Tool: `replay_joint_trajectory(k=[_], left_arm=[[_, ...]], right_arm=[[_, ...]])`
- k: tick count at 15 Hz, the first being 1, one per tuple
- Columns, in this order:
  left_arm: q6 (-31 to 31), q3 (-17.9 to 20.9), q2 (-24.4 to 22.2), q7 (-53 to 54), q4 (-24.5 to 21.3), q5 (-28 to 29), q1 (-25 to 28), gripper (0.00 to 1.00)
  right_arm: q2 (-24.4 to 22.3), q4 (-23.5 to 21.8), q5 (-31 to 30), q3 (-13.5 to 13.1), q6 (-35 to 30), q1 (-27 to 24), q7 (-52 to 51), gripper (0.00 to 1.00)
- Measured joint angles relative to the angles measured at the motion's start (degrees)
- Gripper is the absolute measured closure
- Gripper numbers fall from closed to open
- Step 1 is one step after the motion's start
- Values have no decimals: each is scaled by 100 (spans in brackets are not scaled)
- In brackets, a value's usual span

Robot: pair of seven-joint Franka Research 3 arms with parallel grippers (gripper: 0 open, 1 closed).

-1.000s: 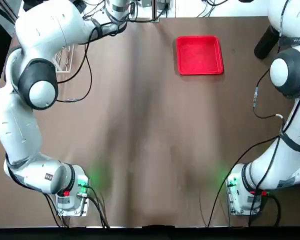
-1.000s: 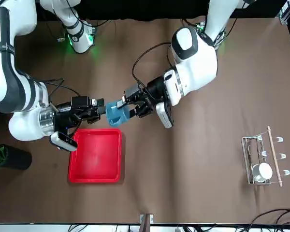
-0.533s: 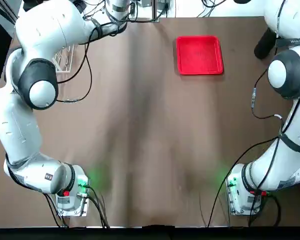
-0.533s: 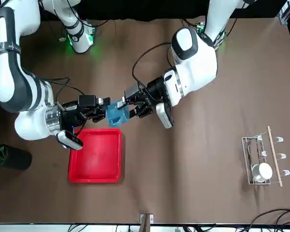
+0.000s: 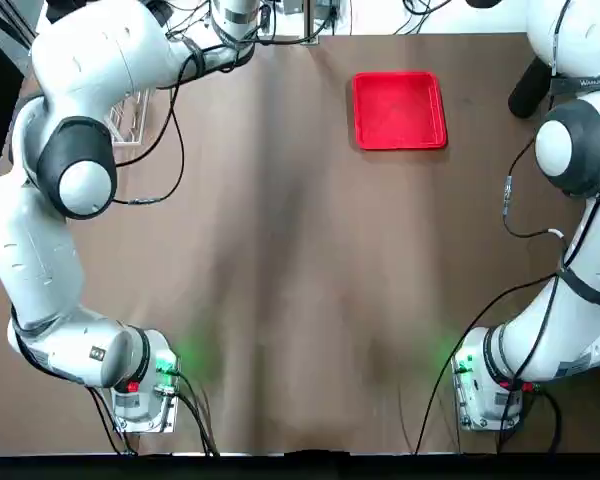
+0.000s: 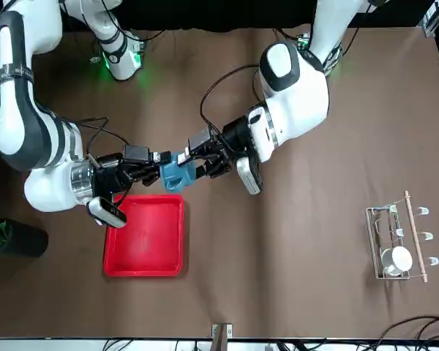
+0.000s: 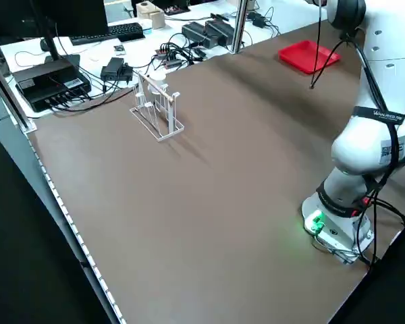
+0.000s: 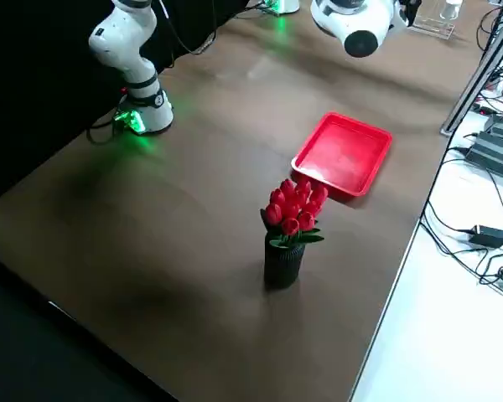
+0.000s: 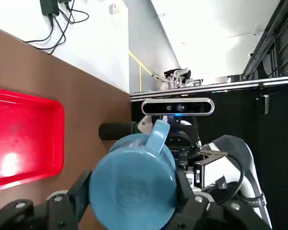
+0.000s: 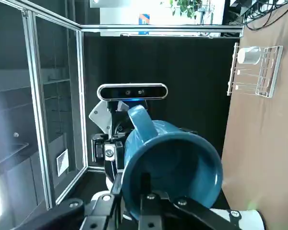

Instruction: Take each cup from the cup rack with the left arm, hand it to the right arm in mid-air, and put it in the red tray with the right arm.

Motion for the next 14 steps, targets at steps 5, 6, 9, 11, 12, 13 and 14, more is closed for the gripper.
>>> replay_joint_trajectory(k=[5, 6, 9, 11, 12, 13, 14], left_arm=[[19, 1, 3, 11, 19, 0, 14, 0], [20, 1, 1, 12, 29, 0, 36, 0], [24, 12, -12, 18, -40, 0, 181, 0], [23, 22, -57, 62, -252, 1, 440, 0], [16, 26, -94, 105, -407, 1, 603, 0], [8, 27, -127, 141, -563, 2, 763, 0], [5, 32, -159, 175, -718, 28, 902, 0]], right_arm=[[2, -4, -18, -41, 81, -15, 7, 91], [2, -5, -29, -53, 88, -26, 7, 91], [2, -5, -371, -93, 100, -49, 6, 91], [2, -1, -784, -102, 194, -64, -17, 91], [2, -2, -986, -108, 236, -84, -78, 91], [2, -1, -1214, -113, 247, -110, -175, 91], [2, 0, -1496, -114, 248, -142, -266, 91]])
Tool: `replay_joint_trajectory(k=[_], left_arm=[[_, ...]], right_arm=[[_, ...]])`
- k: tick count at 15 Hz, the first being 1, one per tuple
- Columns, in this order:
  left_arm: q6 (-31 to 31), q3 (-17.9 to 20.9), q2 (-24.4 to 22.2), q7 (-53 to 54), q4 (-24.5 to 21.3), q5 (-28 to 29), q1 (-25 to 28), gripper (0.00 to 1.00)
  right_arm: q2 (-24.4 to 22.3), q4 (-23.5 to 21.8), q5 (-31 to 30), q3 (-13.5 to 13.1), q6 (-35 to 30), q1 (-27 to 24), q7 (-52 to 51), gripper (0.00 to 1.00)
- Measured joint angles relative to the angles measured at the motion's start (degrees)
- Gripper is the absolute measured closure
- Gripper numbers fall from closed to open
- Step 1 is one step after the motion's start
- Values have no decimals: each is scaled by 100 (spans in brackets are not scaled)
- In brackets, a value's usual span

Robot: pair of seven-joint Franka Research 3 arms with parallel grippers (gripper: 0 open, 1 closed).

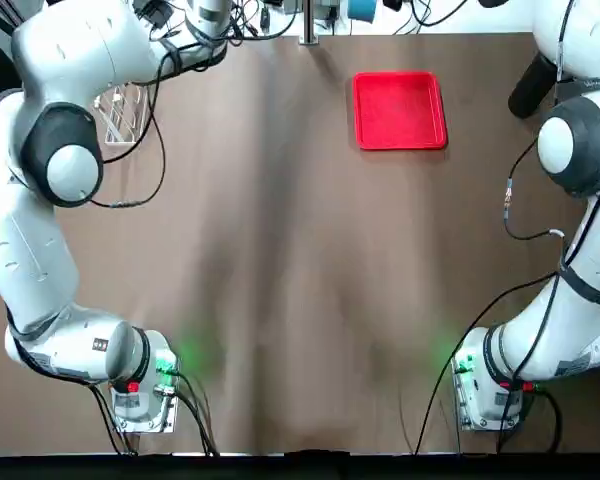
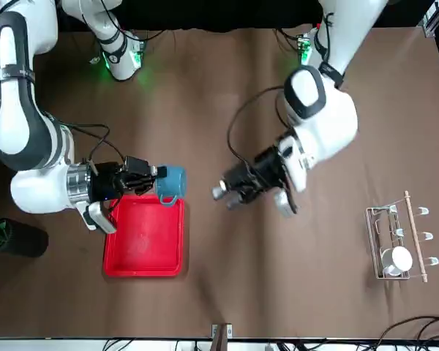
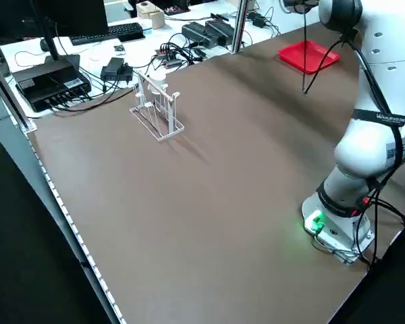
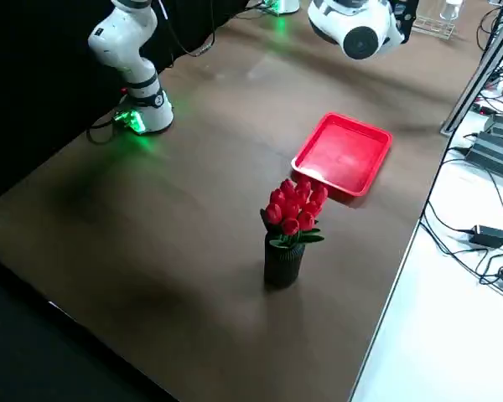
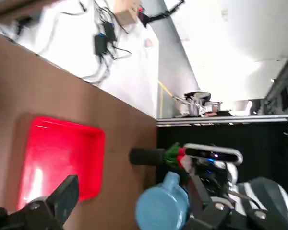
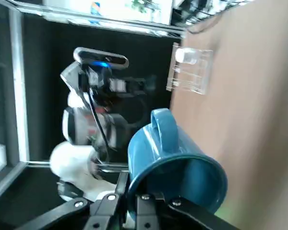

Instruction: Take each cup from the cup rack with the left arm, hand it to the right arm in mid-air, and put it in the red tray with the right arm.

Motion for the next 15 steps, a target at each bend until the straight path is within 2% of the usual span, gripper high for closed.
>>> replay_joint_trajectory(k=[2, 8, 10, 12, 15], left_arm=[[0, 4, -55, 31, -343, 358, 243, 0], [-133, 5, -245, 48, -1256, 1553, 930, 0], [-658, 5, -347, 48, -1416, 1967, 1227, 0], [-1501, 7, -466, 48, -1440, 2488, 1659, 0], [-2519, 5, -677, 50, -1426, 3418, 2280, 0]], right_arm=[[0, -1, -523, 0, 0, -53, -109, 91], [2, 18, -1371, -1, 60, -117, -449, 91], [6, 18, -1761, 0, 161, -117, -594, 91], [12, 17, -2150, 2, 292, -116, -733, 91], [15, 32, -3088, 15, 478, -100, -890, 91]])
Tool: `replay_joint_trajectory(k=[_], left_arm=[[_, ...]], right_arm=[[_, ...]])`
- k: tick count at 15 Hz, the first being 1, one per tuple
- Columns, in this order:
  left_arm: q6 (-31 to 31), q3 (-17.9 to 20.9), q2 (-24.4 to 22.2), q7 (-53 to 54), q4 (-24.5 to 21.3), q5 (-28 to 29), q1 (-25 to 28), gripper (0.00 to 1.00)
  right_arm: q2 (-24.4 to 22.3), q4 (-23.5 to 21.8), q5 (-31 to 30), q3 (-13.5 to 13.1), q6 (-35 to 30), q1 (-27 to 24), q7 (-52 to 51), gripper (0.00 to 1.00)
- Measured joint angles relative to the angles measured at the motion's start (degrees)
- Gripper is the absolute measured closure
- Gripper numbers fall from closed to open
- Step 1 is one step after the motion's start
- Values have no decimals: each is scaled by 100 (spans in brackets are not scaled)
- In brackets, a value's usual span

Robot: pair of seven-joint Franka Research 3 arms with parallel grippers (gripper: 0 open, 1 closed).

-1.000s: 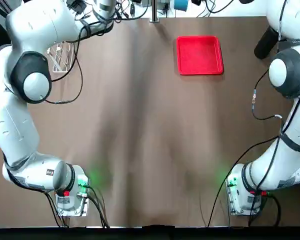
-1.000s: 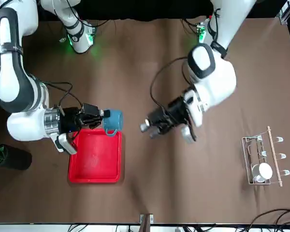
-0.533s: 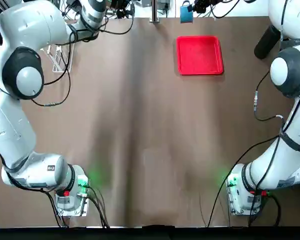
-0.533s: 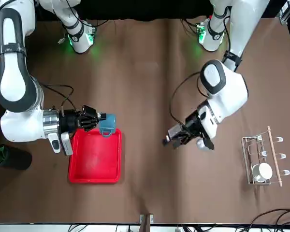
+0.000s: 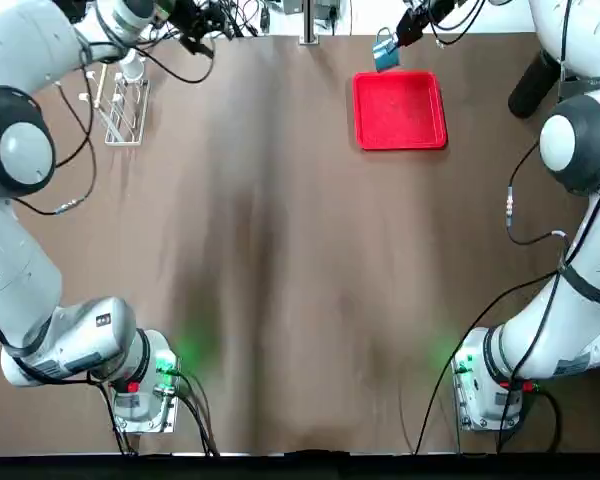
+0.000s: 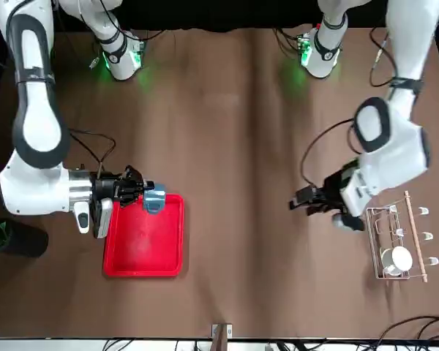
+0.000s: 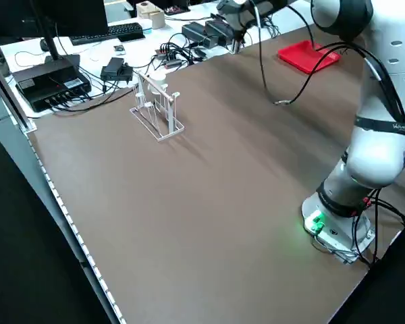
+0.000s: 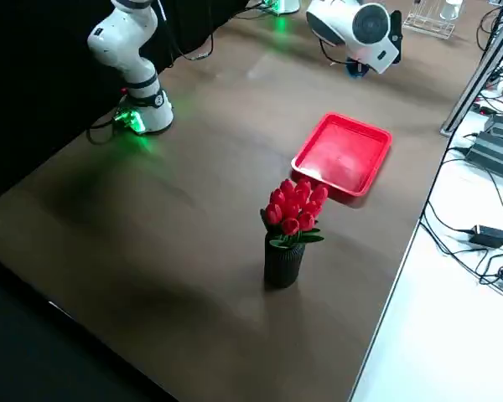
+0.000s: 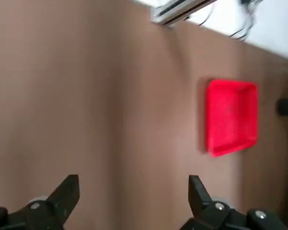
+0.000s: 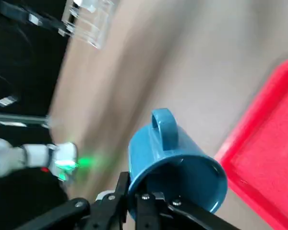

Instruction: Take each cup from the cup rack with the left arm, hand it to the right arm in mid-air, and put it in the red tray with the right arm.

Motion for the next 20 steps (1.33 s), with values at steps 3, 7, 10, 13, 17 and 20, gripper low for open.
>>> replay_joint_trajectory(k=[3, 7, 10, 13, 17, 20], left_arm=[[-619, 2, -115, 9, 171, 1368, 444, 0], [-685, 57, -104, 179, 376, 2923, 631, 0], [-685, 102, 57, 909, 619, 3351, 803, 0], [-685, 138, 414, 1681, 937, 3977, 897, 0], [-683, 213, 981, 2503, 1472, 4825, 896, 0], [-677, 346, 1234, 3113, 1659, 5063, 871, 0]], right_arm=[[0, 47, -775, 10, 106, 24, -391, 91], [5, 103, -1629, 33, 470, 143, -975, 91], [68, 174, -2331, 45, 707, 274, -1384, 91], [181, 259, -2629, 19, 842, 268, -1515, 91], [295, 285, -3598, 12, 1177, 264, -1514, 91], [440, 294, -4152, 18, 1219, 265, -1761, 91]])
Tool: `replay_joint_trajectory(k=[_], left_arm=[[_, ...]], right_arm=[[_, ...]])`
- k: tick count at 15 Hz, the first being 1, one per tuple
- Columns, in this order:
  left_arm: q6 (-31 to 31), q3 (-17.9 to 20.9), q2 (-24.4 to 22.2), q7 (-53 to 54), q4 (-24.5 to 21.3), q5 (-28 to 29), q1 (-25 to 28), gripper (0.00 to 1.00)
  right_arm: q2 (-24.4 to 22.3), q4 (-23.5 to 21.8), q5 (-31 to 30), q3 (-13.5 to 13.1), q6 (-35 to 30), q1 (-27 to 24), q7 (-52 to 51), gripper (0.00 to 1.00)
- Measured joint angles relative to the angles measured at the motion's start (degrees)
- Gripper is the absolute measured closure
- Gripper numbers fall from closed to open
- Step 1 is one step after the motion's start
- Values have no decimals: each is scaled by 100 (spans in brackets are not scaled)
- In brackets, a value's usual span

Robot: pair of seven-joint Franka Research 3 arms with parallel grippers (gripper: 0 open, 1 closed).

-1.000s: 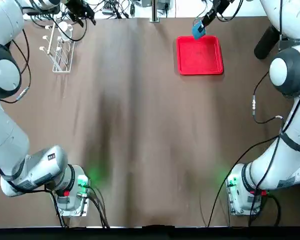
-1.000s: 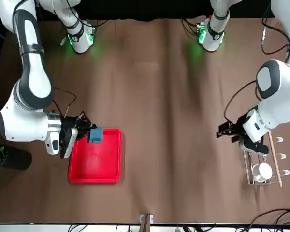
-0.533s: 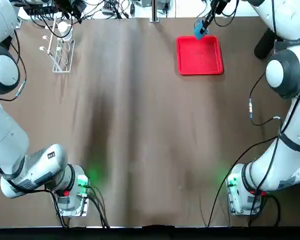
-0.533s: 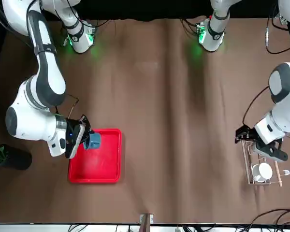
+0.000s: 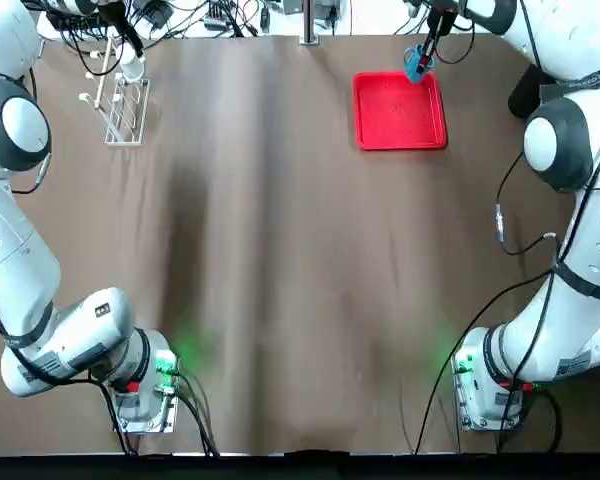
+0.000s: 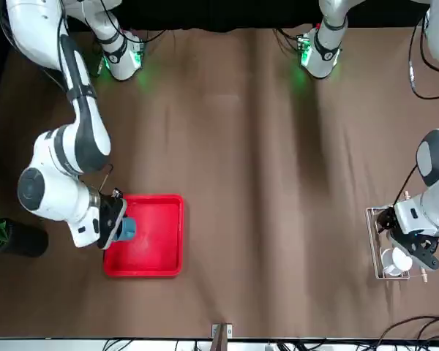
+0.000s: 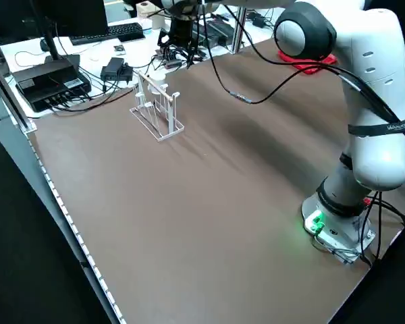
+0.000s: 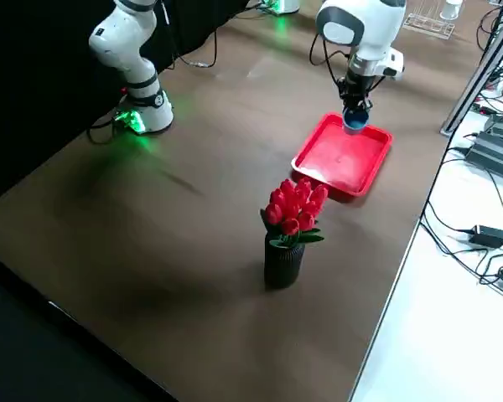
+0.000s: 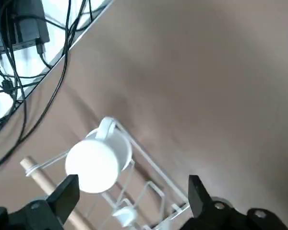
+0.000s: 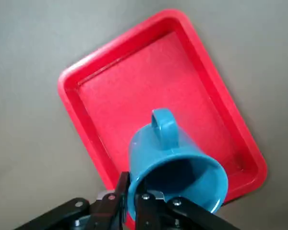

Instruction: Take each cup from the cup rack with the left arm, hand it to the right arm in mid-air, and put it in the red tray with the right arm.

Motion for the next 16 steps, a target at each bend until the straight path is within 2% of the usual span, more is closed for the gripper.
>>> replay_joint_trajectory(k=[5, 6, 7, 10, 16], left_arm=[[182, 172, 237, 664, 83, 626, -28, 0], [240, 181, 283, 735, 85, 713, -31, 0], [389, 225, 378, 792, 91, 881, -44, 0], [534, 269, 515, 845, 99, 1047, -57, 0], [557, 319, 608, 920, 126, 1317, -74, 0]], right_arm=[[263, 8, -360, -4, 417, -2, -783, 91], [298, 10, -523, 1, 436, 3, -840, 91], [358, 11, -1062, 20, 501, 48, -862, 91], [470, 11, -1556, 24, 693, 111, -913, 91], [795, 8, -1713, -25, 852, -65, -1649, 91]])
